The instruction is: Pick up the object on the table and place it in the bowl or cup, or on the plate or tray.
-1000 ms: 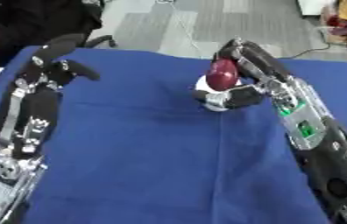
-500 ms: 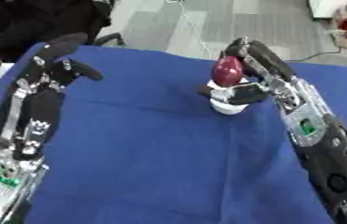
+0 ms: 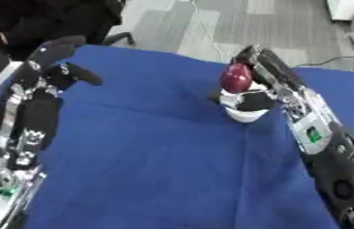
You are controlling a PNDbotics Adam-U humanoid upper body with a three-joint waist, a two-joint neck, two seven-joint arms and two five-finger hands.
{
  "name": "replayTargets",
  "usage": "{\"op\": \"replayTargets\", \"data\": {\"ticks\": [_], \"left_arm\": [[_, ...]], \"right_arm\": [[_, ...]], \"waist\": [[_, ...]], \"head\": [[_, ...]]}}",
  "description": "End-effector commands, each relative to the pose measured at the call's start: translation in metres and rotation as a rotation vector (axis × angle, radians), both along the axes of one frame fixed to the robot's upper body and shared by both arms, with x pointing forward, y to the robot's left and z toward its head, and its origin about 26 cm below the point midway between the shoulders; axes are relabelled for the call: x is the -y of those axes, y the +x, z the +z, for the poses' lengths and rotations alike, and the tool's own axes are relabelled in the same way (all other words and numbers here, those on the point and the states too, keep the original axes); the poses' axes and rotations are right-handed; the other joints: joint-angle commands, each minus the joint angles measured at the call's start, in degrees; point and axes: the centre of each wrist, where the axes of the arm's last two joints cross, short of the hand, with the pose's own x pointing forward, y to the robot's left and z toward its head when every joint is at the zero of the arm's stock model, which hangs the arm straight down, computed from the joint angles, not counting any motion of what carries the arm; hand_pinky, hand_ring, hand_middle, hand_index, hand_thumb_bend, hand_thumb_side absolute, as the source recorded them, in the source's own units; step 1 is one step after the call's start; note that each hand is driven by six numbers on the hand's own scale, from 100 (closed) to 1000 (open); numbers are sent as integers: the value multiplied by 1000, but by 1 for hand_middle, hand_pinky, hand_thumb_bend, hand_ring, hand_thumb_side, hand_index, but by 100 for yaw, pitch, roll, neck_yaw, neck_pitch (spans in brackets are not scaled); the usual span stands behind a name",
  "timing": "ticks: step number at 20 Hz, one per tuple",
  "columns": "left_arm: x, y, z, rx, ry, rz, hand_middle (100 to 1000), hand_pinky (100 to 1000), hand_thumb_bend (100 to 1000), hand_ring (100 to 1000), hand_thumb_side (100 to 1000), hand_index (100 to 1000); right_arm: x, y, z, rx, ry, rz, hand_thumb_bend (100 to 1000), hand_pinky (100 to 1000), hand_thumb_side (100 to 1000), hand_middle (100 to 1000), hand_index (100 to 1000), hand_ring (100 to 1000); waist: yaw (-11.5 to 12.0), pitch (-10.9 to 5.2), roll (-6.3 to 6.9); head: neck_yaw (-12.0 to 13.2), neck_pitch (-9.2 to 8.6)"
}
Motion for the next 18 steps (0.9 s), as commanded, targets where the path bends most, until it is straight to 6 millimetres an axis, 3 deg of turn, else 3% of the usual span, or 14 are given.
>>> {"op": "replayTargets", "data": {"ticks": [1,10,18], "left_arm": [[2,-3,9,33,5,-19,833,614,190,601,746,853],[1,-3,7,28,2,-15,832,611,189,599,747,854],[1,-3,6,25,1,-16,832,608,190,597,750,854]], "right_arm": [[10,2,15,47,6,-33,606,100,559,209,456,100],[20,5,11,68,-7,-81,594,100,571,211,451,100],[27,7,10,91,-2,-116,591,100,579,213,453,100]], "waist": [[22,-65,5],[28,2,20],[49,45,26]], "head": [[-81,-139],[-215,-210],[-226,-376]]}}
